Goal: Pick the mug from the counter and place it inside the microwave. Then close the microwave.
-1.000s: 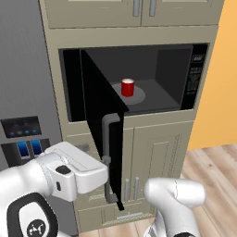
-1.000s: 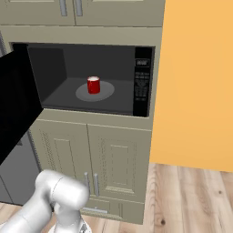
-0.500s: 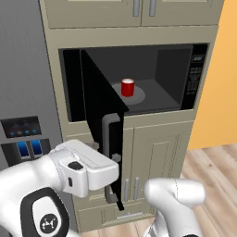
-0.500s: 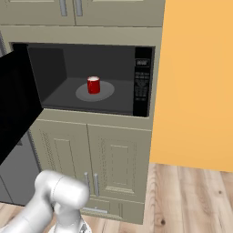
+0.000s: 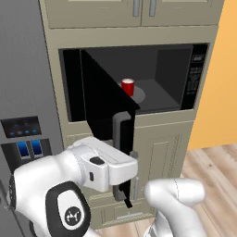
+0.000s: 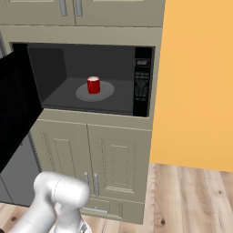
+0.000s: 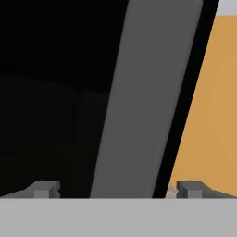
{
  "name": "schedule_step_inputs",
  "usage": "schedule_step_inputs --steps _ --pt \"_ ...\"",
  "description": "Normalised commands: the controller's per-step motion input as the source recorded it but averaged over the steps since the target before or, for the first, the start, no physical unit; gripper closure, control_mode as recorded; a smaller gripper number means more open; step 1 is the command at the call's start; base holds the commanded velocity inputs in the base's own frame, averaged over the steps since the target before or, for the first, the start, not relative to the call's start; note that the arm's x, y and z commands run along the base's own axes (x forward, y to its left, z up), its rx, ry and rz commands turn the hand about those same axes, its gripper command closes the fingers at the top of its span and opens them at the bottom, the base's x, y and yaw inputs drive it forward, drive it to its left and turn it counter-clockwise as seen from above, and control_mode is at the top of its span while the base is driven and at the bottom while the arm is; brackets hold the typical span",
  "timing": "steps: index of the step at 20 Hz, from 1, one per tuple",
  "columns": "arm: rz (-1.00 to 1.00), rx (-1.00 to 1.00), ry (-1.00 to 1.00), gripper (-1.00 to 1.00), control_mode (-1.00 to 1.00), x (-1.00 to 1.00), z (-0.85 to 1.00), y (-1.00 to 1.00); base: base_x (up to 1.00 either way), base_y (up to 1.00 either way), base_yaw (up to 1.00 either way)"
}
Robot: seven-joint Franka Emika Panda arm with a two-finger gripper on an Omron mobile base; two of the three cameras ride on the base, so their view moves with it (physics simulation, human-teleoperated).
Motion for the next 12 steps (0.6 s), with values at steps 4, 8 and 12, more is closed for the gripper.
schedule_step_inputs --steps 4,8,12 --pt "0.0 0.0 0.0 -1.0 -1.0 0.26 0.0 -0.51 0.0 0.0 0.0" --pt "0.0 0.0 0.0 -1.0 -1.0 0.33 0.0 -0.59 0.0 0.0 0.0" --pt "0.0 0.0 0.0 -1.0 -1.0 0.35 0.0 -0.61 0.0 0.0 0.0"
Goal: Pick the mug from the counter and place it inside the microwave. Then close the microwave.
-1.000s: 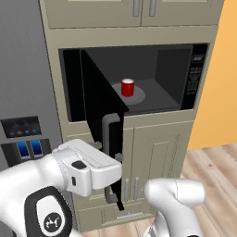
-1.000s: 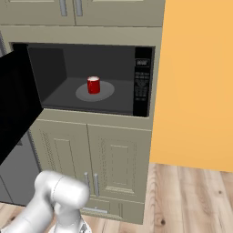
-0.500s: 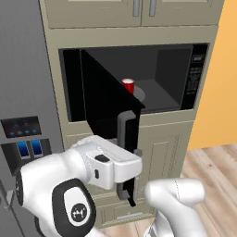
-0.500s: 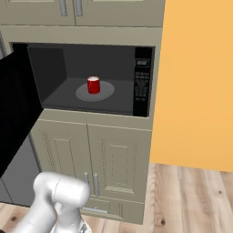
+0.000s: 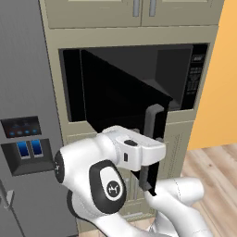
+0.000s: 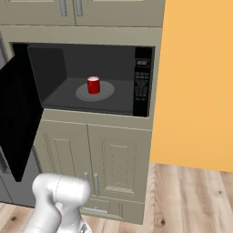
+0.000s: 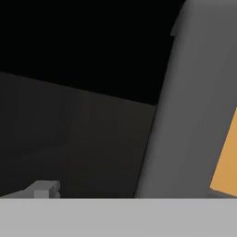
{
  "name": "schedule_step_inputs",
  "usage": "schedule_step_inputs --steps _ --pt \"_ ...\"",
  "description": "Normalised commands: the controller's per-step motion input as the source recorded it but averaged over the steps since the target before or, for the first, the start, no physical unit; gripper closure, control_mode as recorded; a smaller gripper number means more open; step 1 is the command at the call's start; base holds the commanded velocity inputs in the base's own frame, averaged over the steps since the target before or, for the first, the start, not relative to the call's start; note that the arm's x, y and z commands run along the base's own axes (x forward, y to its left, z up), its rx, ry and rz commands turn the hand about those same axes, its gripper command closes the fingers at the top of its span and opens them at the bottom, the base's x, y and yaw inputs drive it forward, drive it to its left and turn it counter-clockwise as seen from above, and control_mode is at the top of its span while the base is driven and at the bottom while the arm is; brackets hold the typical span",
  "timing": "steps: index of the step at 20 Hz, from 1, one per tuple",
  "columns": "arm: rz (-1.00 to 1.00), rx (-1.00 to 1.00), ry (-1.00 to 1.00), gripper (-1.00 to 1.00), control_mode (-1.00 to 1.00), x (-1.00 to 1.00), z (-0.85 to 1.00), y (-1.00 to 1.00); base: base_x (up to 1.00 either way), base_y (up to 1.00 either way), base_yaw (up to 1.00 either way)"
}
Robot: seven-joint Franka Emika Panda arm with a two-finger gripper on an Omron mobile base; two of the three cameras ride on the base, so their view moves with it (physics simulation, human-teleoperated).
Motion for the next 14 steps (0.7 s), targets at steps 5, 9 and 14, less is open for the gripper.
schedule_step_inputs --steps 5,9,14 --pt "0.01 0.0 0.0 -1.0 -1.0 0.37 0.0 -0.58 0.0 0.0 0.0" --pt "0.0 0.0 0.0 -1.0 -1.0 0.33 0.0 -0.56 0.0 0.0 0.0" --pt "0.0 0.0 0.0 -1.0 -1.0 0.32 0.0 -0.53 0.0 0.0 0.0"
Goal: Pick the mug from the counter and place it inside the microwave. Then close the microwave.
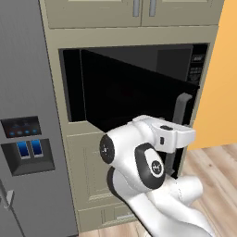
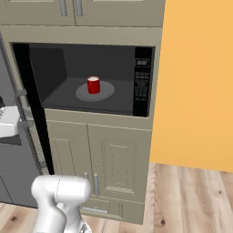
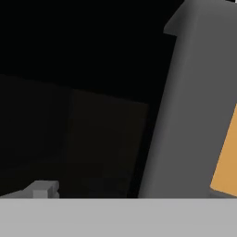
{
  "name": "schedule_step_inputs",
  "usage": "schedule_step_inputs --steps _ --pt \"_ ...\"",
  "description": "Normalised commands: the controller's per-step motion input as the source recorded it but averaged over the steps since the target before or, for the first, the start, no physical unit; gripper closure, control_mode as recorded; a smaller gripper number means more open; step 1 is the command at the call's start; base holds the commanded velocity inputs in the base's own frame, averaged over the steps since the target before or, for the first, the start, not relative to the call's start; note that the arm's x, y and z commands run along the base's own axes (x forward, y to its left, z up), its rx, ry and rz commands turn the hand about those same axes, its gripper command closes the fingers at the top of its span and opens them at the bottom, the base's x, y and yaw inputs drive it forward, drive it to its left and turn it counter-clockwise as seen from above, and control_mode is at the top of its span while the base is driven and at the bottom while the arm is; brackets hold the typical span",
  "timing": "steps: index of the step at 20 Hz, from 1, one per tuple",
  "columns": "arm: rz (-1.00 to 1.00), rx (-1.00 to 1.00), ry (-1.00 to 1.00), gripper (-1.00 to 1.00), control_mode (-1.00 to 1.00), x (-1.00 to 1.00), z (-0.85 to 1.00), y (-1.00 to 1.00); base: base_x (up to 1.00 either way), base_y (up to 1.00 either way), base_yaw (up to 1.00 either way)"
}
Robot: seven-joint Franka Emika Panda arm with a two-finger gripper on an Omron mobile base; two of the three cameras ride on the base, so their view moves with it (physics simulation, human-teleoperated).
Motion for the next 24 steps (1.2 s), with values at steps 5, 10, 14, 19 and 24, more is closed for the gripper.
schedule_step_inputs --steps 5,10,14,19,24 --pt "0.0 0.0 0.0 -1.0 -1.0 0.43 0.0 -0.57 0.0 0.0 0.0" --pt "0.0 0.0 0.0 -1.0 -1.0 0.44 0.0 -0.57 0.0 0.0 0.0" --pt "0.0 0.0 0.01 -1.0 -1.0 0.37 0.0 -0.56 0.0 0.0 0.0" --pt "0.0 0.0 0.06 -1.0 -1.0 0.37 0.0 -0.54 0.0 0.0 0.0" --pt "0.01 0.0 0.06 -1.0 -1.0 0.37 0.0 -0.52 0.0 0.0 0.0"
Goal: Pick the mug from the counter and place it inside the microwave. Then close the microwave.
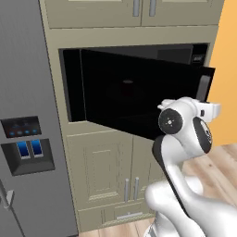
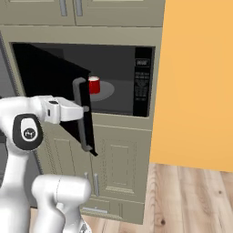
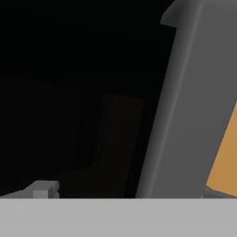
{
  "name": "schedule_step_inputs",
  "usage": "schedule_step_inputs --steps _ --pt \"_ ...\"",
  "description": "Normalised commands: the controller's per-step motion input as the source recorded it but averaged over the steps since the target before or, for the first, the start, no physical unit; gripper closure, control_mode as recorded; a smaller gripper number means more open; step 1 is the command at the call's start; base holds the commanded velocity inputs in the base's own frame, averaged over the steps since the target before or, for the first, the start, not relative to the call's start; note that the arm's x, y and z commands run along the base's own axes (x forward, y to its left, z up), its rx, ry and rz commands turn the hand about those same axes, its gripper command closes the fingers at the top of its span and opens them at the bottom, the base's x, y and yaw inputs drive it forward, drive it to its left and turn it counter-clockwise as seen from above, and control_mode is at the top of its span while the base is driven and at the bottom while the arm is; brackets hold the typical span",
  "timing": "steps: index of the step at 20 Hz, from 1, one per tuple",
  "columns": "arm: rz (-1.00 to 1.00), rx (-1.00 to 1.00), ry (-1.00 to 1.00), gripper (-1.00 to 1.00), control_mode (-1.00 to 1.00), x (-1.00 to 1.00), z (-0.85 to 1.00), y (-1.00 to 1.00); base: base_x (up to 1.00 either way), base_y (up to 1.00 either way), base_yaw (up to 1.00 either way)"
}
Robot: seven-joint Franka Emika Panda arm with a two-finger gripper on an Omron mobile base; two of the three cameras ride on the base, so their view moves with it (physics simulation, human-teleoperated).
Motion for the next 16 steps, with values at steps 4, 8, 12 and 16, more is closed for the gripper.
schedule_step_inputs --steps 4,8,12,16 --pt "0.02 0.0 0.06 -1.0 -1.0 0.44 0.0 -0.46 0.0 0.0 0.0" --pt "0.03 0.0 0.04 -1.0 -1.0 0.42 0.0 -0.41 0.0 0.0 0.0" --pt "0.04 0.0 0.02 -1.0 -1.0 0.51 0.0 -0.37 0.0 0.0 0.0" --pt "0.05 0.0 0.0 -1.0 -1.0 0.46 0.0 -0.29 0.0 0.0 0.0"
